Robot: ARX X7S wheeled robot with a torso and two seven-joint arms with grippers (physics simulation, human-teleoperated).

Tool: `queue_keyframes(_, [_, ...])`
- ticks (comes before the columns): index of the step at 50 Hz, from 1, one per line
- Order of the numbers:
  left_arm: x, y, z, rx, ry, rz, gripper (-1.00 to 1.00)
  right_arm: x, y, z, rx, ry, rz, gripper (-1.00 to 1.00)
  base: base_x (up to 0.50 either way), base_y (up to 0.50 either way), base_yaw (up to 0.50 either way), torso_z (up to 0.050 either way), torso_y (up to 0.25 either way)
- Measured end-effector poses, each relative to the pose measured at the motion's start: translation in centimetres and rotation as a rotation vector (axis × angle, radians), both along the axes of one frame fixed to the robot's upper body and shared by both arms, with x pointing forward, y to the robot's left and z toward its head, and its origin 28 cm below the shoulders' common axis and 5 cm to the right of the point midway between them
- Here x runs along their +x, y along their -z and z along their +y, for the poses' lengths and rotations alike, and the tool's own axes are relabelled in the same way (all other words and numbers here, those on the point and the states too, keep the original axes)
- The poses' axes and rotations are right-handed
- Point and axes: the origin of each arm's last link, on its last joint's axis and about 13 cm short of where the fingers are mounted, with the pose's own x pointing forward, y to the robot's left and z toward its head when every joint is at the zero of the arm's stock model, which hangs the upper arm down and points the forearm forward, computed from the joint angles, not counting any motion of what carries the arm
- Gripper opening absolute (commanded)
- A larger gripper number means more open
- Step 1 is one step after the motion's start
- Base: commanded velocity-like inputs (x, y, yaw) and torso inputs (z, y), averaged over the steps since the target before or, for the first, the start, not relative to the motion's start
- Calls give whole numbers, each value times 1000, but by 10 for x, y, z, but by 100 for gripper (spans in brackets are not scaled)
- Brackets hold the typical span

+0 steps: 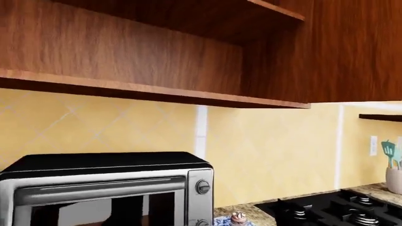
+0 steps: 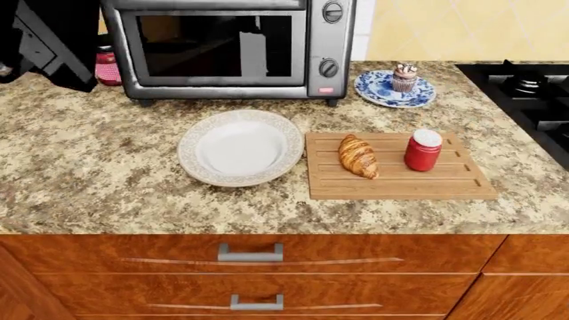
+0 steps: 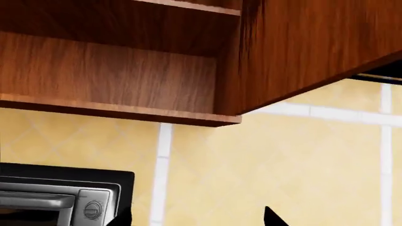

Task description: From the different types of pastries on the counter, select a croissant and place it on the cutting board. Then retrieve a jar of jam from the cabinet and place it alongside the croissant on the cutting board.

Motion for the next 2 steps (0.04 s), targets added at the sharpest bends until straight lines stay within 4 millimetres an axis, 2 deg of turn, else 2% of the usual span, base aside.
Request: queue_keyframes(2, [-6,1,2,-5,-21,-3,100,-9,-2,-1,0,16,-11,100,0,0,0,0,250])
